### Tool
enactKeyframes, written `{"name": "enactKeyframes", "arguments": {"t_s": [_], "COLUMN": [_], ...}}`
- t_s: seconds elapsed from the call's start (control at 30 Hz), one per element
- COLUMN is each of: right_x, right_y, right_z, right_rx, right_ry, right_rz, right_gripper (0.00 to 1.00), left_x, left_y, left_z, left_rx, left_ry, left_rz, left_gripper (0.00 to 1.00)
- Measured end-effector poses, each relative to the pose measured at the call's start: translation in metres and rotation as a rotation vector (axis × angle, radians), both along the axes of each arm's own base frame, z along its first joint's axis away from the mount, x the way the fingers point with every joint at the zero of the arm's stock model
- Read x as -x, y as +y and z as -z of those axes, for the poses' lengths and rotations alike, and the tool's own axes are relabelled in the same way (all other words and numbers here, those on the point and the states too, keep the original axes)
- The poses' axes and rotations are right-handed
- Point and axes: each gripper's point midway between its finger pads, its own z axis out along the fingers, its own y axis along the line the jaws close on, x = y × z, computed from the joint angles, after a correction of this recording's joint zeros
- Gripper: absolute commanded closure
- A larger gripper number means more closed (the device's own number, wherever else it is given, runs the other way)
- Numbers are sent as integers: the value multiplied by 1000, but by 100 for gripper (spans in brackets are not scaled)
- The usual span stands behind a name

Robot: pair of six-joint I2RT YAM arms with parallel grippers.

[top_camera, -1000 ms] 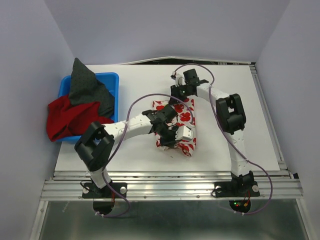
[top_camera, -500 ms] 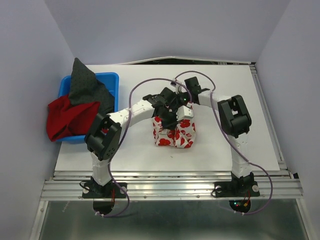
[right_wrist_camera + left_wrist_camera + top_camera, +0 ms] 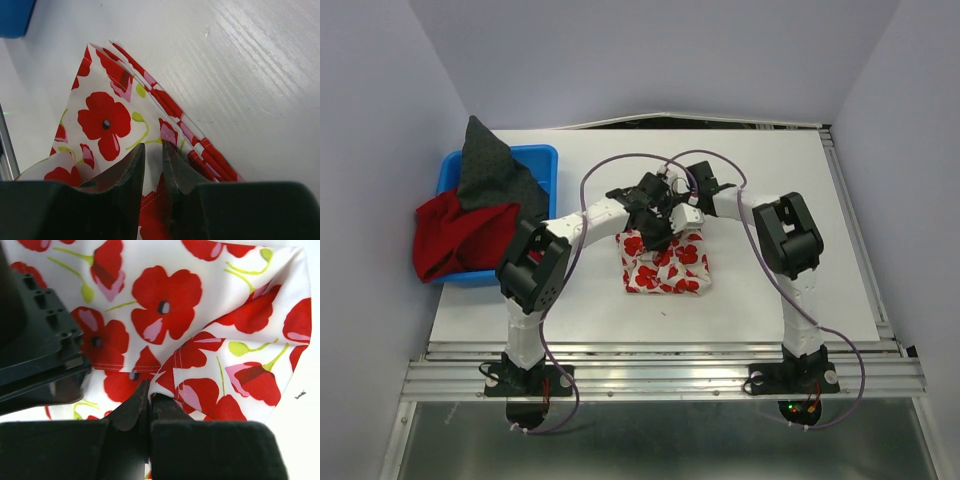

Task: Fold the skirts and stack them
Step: Fold the skirt

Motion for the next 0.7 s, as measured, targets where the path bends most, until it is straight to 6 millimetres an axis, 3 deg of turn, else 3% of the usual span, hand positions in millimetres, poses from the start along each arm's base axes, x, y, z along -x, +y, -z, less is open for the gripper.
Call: {"name": "enactKeyframes", "arguments": {"t_s": [0.33, 0.7], "right_x": [4, 5], "right_y": [2, 3], "right_z": [0, 0], "right_rx": [-8, -10], "right_ry": [3, 4], "right_rz": [-10, -16], "right_gripper": [73, 73], "left_x": [-21, -18], "left_y": [13, 33], "left_z": [-11, 17], "left_rx": [-4, -50], "left_ry": [-58, -39], "left_rz": [-80, -129], "left_gripper": [100, 100]}}
